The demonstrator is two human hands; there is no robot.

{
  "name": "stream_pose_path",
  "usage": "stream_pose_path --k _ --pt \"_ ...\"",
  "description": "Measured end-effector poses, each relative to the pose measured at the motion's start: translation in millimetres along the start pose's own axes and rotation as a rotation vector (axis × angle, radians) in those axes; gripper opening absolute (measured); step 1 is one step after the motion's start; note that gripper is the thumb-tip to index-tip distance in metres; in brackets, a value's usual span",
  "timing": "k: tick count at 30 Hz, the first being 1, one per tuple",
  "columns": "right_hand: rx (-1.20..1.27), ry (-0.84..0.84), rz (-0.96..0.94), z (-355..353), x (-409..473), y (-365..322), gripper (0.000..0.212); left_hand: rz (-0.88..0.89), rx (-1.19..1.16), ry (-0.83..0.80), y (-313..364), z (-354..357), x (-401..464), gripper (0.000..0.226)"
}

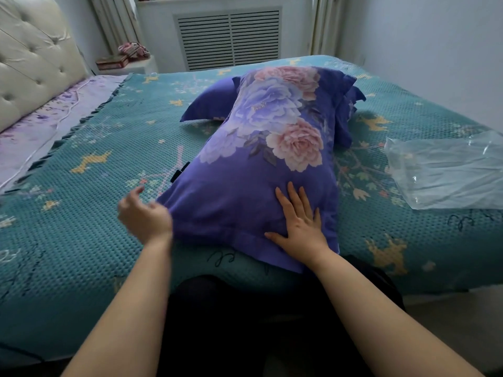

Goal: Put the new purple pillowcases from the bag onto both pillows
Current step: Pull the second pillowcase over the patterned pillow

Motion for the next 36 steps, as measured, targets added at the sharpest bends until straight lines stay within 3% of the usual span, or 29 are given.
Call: stream_pose_path --k 1,3,5,7,9,11,13,16,20,22,23,24,26,29,31,33,34,36 --pt "0.040 0.014 -0.009 -1 1 0 0.091 0.310 -0.073 -0.080 34 9 -14 0.033" --pt "0.167 0.139 0.032 -6 1 -1 0.086 0.745 -0.119 -0.444 93 34 -59 0.051" --pt "0.216 0.269 0.232 -9 -1 8 0.096 0.837 0.117 -0.834 107 59 -99 0.089" --pt "0.310 0.189 0.508 -3 -2 26 0.118 0.705 0.386 -1.030 82 74 -112 0.117" --pt "0.502 0.044 0.618 7 -1 37 0.132 0.571 0.451 -1.026 59 79 -102 0.122" --pt "0.690 0.025 0.593 16 4 39 0.127 0.474 0.469 -0.970 46 82 -88 0.116" --pt "0.840 0.084 0.554 21 8 39 0.101 0.327 0.433 -0.927 37 83 -80 0.112" --pt "1.040 0.139 0.496 16 16 35 0.043 0.036 0.319 -0.857 18 81 -70 0.105" --pt "1.170 0.264 0.400 -10 12 34 0.032 -0.272 0.162 -0.727 7 79 -69 0.095" --pt "1.056 0.400 0.301 -40 2 33 0.026 -0.297 -0.084 -0.656 30 83 -80 0.088" --pt "0.999 0.476 0.253 -58 0 32 0.023 -0.313 -0.320 -0.616 46 84 -85 0.083" --pt "0.946 0.542 0.208 -79 -2 31 0.021 -0.394 -0.570 -0.591 61 84 -95 0.078" --pt "0.926 0.623 0.098 -119 -1 24 0.019 -0.724 -0.970 -0.650 81 90 -127 0.069" --pt "1.071 0.568 -0.086 -154 9 10 0.027 -1.032 -1.213 -0.850 112 90 -181 0.056" --pt "1.129 0.422 -0.144 -150 21 0 0.031 -1.149 -1.176 -0.902 113 82 -199 0.035" --pt "1.102 0.268 -0.128 -127 32 -9 0.034 -1.120 -0.919 -0.959 98 73 -193 0.020" --pt "1.096 0.202 -0.109 -114 35 -14 0.037 -1.028 -0.786 -0.975 87 67 -181 0.025" --pt "1.091 0.136 -0.078 -94 38 -21 0.040 -0.658 -0.554 -0.864 67 52 -143 0.061"
Point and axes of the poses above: each hand's wrist, its own x-axis towards the middle knuckle, its own z-axis out of the palm, y = z × x, the point moved 5 cm from there along x, towards the middle knuckle, and after that the axes turned 9 degrees about -x, right-handed, at the moved point
